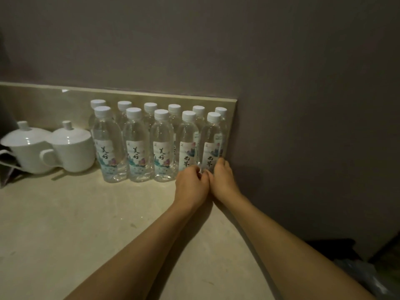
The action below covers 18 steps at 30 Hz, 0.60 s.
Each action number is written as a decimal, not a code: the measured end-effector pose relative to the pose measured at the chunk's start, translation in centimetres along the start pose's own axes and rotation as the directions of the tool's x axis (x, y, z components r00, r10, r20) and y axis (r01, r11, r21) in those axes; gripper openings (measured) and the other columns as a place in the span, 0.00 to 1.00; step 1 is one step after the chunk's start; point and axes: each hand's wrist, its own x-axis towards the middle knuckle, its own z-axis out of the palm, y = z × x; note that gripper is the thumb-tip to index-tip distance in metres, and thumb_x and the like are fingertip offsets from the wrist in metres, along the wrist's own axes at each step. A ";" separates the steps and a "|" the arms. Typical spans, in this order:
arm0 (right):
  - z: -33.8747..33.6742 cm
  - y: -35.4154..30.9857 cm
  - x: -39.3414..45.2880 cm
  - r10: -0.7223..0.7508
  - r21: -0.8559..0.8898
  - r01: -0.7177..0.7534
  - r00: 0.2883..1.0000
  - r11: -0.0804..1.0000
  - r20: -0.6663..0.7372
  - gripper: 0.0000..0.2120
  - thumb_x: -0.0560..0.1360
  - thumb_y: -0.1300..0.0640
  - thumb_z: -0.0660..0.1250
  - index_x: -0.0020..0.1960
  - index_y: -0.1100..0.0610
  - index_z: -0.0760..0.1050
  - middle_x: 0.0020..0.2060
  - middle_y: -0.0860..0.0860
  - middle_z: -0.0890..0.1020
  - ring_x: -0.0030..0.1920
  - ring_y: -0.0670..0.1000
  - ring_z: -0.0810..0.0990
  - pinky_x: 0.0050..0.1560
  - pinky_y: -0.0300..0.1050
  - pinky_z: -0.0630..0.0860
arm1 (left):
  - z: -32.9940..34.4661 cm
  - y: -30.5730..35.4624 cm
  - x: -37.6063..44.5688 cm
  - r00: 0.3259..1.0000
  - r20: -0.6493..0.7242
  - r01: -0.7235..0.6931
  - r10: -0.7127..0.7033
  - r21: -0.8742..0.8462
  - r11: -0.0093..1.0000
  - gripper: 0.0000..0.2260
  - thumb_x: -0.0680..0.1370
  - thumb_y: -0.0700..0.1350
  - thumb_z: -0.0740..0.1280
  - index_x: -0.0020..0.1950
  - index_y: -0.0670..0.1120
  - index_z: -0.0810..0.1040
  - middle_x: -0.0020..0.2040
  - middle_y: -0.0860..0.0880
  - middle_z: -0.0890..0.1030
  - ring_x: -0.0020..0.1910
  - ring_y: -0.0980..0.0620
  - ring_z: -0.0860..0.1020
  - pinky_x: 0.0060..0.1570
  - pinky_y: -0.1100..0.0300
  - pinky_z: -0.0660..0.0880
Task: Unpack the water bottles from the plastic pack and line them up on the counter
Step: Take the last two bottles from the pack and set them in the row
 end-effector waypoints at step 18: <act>-0.1 0.8 0.4 -0.019 0.004 0.019 1.000 1.000 0.004 0.22 0.80 0.52 0.60 0.69 0.63 0.62 0.66 0.60 0.69 0.64 0.60 0.71 0.63 0.56 0.71 | 0.1 0.8 0.4 0.999 0.050 0.006 -0.009 0.070 0.998 0.11 0.82 0.45 0.62 0.54 0.41 0.82 0.40 0.49 0.79 0.41 0.51 0.77 0.42 0.62 0.68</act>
